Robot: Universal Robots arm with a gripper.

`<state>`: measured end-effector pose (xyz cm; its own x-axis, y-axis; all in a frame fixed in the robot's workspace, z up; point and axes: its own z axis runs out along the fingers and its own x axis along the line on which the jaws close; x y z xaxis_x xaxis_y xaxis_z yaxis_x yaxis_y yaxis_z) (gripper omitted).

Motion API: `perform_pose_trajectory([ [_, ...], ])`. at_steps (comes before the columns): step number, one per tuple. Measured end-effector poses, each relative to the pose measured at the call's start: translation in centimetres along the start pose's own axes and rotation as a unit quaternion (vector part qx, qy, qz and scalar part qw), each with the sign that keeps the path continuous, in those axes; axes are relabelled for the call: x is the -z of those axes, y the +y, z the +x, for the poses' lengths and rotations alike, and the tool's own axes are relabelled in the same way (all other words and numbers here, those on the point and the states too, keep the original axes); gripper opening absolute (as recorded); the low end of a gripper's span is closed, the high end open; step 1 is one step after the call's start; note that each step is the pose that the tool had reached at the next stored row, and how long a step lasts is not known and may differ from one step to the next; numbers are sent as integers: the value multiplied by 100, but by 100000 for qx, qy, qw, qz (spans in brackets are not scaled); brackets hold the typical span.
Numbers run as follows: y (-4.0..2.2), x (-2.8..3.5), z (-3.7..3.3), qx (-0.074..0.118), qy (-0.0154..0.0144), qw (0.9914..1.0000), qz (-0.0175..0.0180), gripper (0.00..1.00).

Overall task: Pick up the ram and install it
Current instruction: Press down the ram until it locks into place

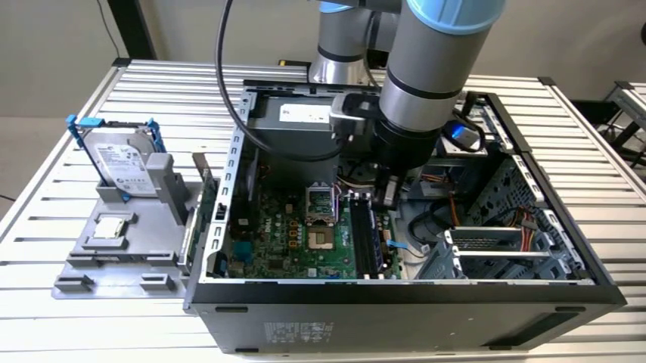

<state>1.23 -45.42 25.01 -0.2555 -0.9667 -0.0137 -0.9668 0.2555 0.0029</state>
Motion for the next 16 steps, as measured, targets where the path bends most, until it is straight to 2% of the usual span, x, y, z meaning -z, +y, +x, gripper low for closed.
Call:
perform_pose_trajectory([
  [3,0,0,0,2754,6,99962,-25,0],
  [6,0,-1,1,5153,18,99867,-58,0],
  [10,-1,-6,2,8156,10,99667,-98,0],
  [16,-6,-18,22,11027,34,99390,-140,0],
])
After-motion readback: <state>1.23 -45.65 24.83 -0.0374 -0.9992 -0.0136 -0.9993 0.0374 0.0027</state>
